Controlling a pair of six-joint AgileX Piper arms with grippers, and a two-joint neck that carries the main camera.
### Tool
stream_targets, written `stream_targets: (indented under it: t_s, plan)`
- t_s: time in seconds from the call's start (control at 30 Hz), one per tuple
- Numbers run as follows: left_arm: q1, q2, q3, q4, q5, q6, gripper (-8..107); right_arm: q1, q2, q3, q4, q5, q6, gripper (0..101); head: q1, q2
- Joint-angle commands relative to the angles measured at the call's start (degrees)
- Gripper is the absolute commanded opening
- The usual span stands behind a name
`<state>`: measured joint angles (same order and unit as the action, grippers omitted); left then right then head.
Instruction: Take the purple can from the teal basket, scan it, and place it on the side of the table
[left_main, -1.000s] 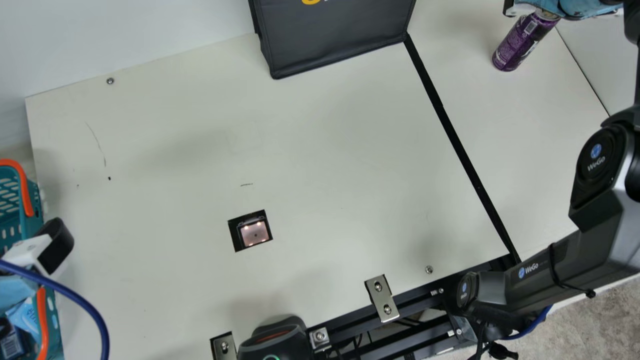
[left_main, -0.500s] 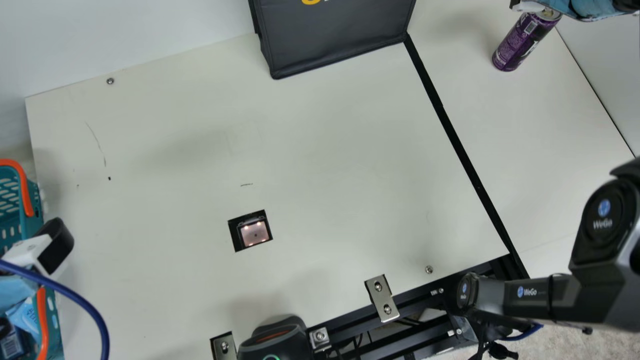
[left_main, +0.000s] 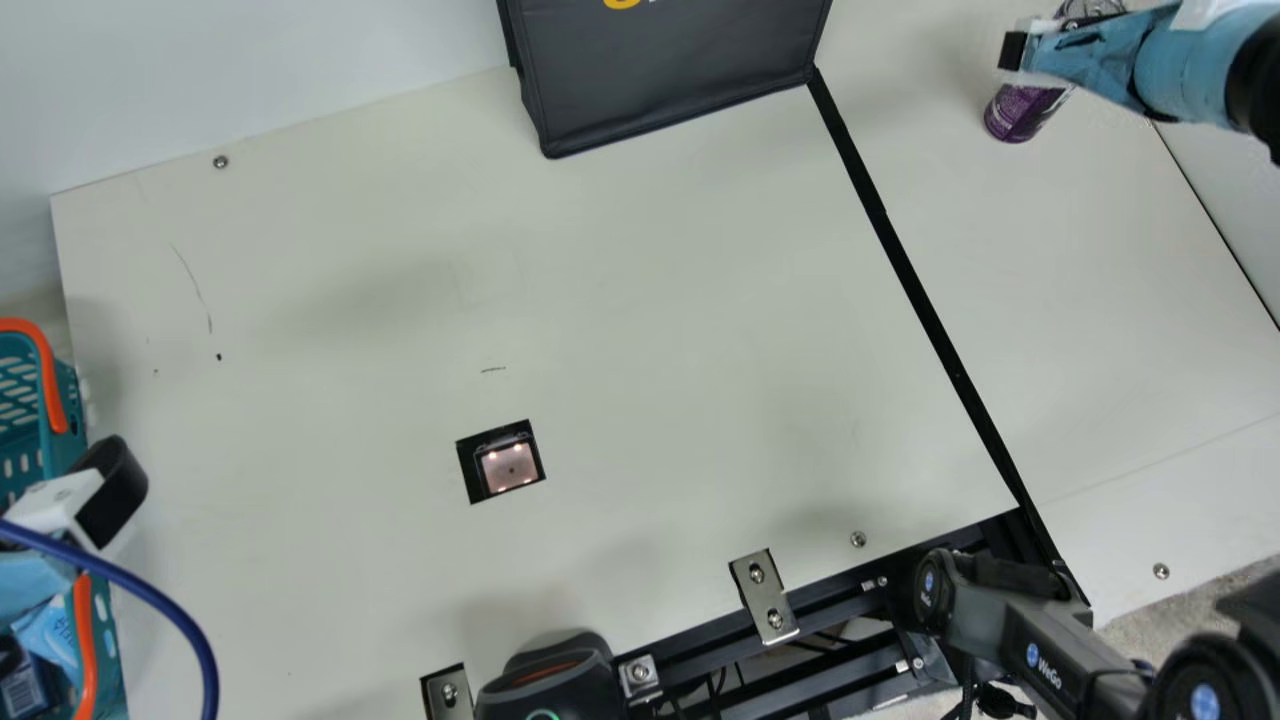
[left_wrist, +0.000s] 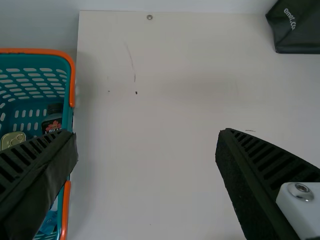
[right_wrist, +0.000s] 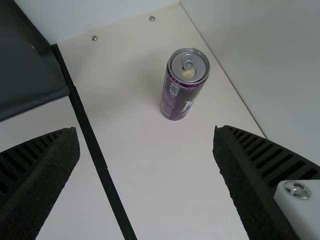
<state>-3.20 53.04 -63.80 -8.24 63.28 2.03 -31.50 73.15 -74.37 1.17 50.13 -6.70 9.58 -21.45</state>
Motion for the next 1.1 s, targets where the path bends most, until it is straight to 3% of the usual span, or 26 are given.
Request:
stream_targets:
  t_s: [0.0,0.27,0.43,1.0,1.07]
  plan:
    - [0.33,-2.01,-1.06,1.39,1.28,-0.42,90,2.01,-1.46,0.29,-0.06,1.21,0.42,95,-1.66,2.54]
    - [1.59,-9.73,-5.15,6.76,6.22,-2.03,90,10.02,-9.18,1.43,-0.57,6.03,2.09,95,-1.66,13.23]
    - [1.56,-9.9,-5.15,6.61,6.25,-2.03,90,15.03,-14.01,2.15,-0.89,9.05,3.13,95,-1.66,19.87]
    - [1.56,-9.8,-5.15,6.65,6.25,-2.03,90,32.06,-30.42,4.59,-1.96,19.3,6.68,95,-1.66,19.87]
    - [1.56,-9.8,-5.15,6.65,6.25,-2.03,90,31.22,-29.87,4.6,-1.95,19.29,6.7,95,-1.66,19.87]
